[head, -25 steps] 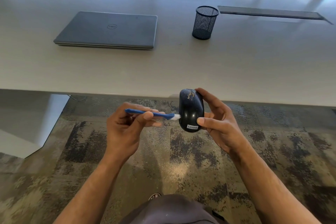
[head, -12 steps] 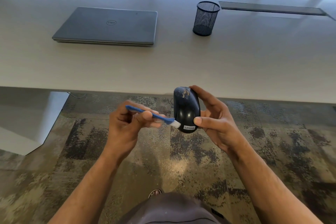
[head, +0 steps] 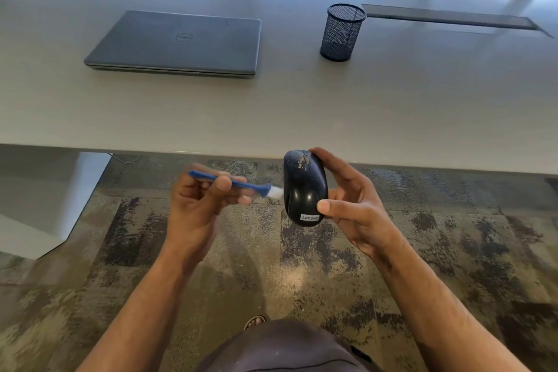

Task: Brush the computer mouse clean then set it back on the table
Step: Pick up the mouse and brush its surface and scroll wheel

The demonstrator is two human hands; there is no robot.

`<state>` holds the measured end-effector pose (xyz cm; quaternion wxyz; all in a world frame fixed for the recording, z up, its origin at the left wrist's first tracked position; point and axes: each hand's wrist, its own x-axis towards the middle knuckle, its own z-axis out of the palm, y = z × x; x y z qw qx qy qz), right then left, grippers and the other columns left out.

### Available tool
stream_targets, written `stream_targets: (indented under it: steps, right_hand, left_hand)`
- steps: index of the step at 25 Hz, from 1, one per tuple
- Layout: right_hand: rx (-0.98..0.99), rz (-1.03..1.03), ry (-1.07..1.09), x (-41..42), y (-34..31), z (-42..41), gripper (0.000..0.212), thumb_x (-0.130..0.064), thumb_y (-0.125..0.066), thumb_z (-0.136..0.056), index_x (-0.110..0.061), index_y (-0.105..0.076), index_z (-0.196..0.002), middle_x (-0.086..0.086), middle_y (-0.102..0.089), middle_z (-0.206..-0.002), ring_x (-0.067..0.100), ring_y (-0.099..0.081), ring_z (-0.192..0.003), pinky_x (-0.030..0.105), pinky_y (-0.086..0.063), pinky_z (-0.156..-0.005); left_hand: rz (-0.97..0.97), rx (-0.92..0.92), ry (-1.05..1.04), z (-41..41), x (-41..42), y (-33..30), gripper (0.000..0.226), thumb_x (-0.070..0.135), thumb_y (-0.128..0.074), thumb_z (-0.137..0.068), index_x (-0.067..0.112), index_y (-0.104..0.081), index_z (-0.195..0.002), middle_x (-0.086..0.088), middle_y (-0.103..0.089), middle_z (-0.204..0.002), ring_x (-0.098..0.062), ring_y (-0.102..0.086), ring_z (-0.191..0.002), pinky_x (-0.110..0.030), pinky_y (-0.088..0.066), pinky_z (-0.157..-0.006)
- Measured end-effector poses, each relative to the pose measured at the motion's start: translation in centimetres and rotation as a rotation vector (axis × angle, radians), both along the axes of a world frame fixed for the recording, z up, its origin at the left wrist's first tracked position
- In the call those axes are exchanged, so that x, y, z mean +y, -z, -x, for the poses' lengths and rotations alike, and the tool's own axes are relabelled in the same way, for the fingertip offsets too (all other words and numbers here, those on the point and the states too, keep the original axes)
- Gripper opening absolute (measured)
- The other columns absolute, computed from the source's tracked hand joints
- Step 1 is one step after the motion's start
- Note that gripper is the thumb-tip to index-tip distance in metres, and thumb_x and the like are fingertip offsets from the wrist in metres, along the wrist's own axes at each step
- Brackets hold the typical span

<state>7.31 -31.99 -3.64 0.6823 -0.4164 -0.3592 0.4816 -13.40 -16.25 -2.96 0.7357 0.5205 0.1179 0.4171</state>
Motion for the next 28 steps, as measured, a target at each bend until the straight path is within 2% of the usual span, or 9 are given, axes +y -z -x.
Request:
stream_targets:
  steps: [3,7,10,13,15,18,21,23,28]
  right_hand:
    - [-0.004,0.004,-0.02,0.0,0.1,0.0,0.088,0.008,-0.07,-0.074,-0.002,-0.034,-0.153,0.008,-0.055,-0.15,0.027,-0.077,-0.094,0.044,-0.061,-0.09]
    - [-0.024,0.01,-0.029,0.3,0.4,0.4,0.086,0.008,-0.071,-0.076,-0.005,-0.036,-0.153,0.007,-0.056,-0.149,0.031,-0.076,-0.099,0.046,-0.059,-0.093]
    - [-0.024,0.029,-0.038,0.0,0.6,0.5,0.085,0.007,-0.071,-0.077,-0.008,-0.037,-0.153,0.007,-0.058,-0.147,0.03,-0.076,-0.101,0.047,-0.059,-0.093]
    - [-0.03,0.056,-0.029,-0.6,1.0,0.8,0.086,0.007,-0.073,-0.077,-0.009,-0.037,-0.154,0.01,-0.06,-0.145,0.029,-0.077,-0.1,0.046,-0.059,-0.093]
    - [-0.037,0.076,-0.022,-0.7,1.2,1.0,0.087,0.007,-0.075,-0.076,-0.012,-0.039,-0.154,0.015,-0.061,-0.143,0.031,-0.076,-0.102,0.051,-0.058,-0.093]
    - [-0.062,0.125,0.014,-0.7,1.4,1.0,0.09,0.003,-0.079,-0.073,-0.015,-0.041,-0.153,0.021,-0.062,-0.139,0.036,-0.075,-0.103,0.059,-0.056,-0.094]
    - [-0.078,0.148,0.021,-0.7,1.5,1.1,0.09,0.002,-0.08,-0.073,-0.016,-0.042,-0.152,0.02,-0.062,-0.139,0.036,-0.075,-0.101,0.059,-0.057,-0.093]
    - [-0.086,0.156,0.019,-0.5,1.5,1.3,0.09,0.001,-0.08,-0.072,-0.018,-0.043,-0.152,0.021,-0.062,-0.139,0.037,-0.075,-0.102,0.059,-0.057,-0.092]
    - [-0.135,0.19,0.04,-0.4,1.5,1.4,0.09,-0.003,-0.083,-0.07,-0.023,-0.045,-0.15,0.015,-0.063,-0.14,0.041,-0.074,-0.103,0.066,-0.055,-0.091]
  left_hand:
    - [-0.081,0.039,0.086,0.4,-0.3,-0.4,0.013,0.036,-0.078,-0.083,0.026,-0.072,-0.089,-0.004,-0.076,-0.086,-0.024,-0.074,-0.07,-0.033,-0.06,-0.067]
    - [-0.082,0.127,0.01,-0.5,-0.4,-1.3,0.017,0.043,-0.079,-0.08,0.028,-0.074,-0.087,-0.004,-0.077,-0.084,-0.027,-0.075,-0.076,-0.033,-0.061,-0.071]
    - [-0.109,0.167,-0.029,-0.9,0.1,-1.6,0.012,0.035,-0.076,-0.083,0.025,-0.073,-0.088,-0.003,-0.077,-0.085,-0.027,-0.075,-0.079,-0.031,-0.061,-0.07]
    - [-0.139,0.248,-0.158,-1.6,0.3,-1.8,0.008,0.022,-0.071,-0.082,0.017,-0.069,-0.088,0.0,-0.076,-0.082,-0.022,-0.075,-0.076,-0.031,-0.061,-0.067]
    - [-0.164,0.273,-0.2,-1.8,0.1,-2.3,0.008,0.016,-0.068,-0.082,0.014,-0.066,-0.09,0.002,-0.076,-0.081,-0.019,-0.075,-0.075,-0.03,-0.061,-0.066]
    - [-0.277,0.218,-0.156,-1.5,-0.3,-3.3,0.005,0.013,-0.068,-0.089,0.014,-0.066,-0.093,0.003,-0.076,-0.083,-0.019,-0.075,-0.075,-0.029,-0.061,-0.067]
    - [-0.383,0.21,-0.076,-1.6,-1.6,-4.2,0.005,0.016,-0.071,-0.089,0.016,-0.07,-0.094,0.001,-0.076,-0.084,-0.021,-0.075,-0.071,-0.029,-0.061,-0.066]
    - [-0.457,0.306,-0.063,-2.0,-2.7,-4.2,0.007,0.023,-0.073,-0.086,0.024,-0.071,-0.092,0.006,-0.076,-0.082,-0.014,-0.074,-0.068,-0.023,-0.059,-0.064]
    - [-0.607,0.493,-0.26,-2.6,-2.9,-3.8,0.005,0.031,-0.074,-0.087,0.029,-0.07,-0.089,0.019,-0.074,-0.085,0.0,-0.072,-0.071,-0.017,-0.057,-0.064]
